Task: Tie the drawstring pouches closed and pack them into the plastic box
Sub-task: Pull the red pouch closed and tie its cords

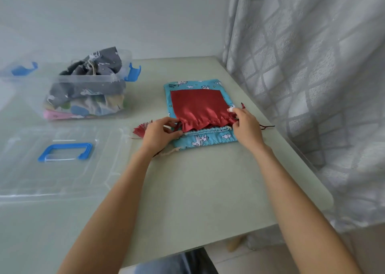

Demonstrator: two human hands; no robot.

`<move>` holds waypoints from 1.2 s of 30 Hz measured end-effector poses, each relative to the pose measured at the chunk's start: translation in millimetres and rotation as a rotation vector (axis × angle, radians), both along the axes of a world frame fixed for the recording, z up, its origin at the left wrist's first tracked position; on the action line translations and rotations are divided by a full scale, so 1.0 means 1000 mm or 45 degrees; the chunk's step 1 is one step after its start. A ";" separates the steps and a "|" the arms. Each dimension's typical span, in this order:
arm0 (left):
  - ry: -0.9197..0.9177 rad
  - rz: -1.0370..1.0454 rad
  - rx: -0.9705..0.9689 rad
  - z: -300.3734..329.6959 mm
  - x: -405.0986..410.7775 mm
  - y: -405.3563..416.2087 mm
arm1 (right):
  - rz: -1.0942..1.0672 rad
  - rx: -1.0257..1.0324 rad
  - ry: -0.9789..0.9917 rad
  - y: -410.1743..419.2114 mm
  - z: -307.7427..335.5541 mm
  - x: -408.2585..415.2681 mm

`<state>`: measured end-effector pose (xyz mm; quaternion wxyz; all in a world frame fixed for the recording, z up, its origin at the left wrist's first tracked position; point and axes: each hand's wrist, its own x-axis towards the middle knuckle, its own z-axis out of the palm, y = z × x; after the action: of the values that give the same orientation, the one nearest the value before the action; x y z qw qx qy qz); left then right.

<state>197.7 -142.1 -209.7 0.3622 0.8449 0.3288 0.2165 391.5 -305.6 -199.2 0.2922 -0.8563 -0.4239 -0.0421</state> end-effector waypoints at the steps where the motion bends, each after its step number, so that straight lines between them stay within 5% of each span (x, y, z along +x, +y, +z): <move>1: -0.013 -0.018 0.007 0.002 -0.001 0.002 | -0.016 0.008 -0.006 0.001 -0.002 0.004; 15: -0.100 0.158 0.404 0.004 -0.031 0.014 | 0.071 0.019 0.006 -0.016 -0.018 0.028; 19: -0.275 0.179 0.109 0.011 -0.022 0.006 | 0.022 0.062 -0.067 -0.019 -0.017 0.030; 29: -1.373 0.344 -1.224 0.012 -0.016 0.017 | -0.012 0.353 0.240 -0.020 -0.005 0.029; 33: -1.448 0.240 -1.375 0.018 -0.014 0.013 | 0.112 0.579 0.573 -0.014 0.008 0.011; 36: -1.258 0.204 -1.164 0.017 -0.013 0.007 | 0.225 0.759 0.774 -0.002 0.012 -0.013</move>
<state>184.5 -134.9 -193.0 0.7736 0.3818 0.2449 0.4426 378.4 -307.9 -187.5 0.6406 -0.6684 -0.3596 0.1166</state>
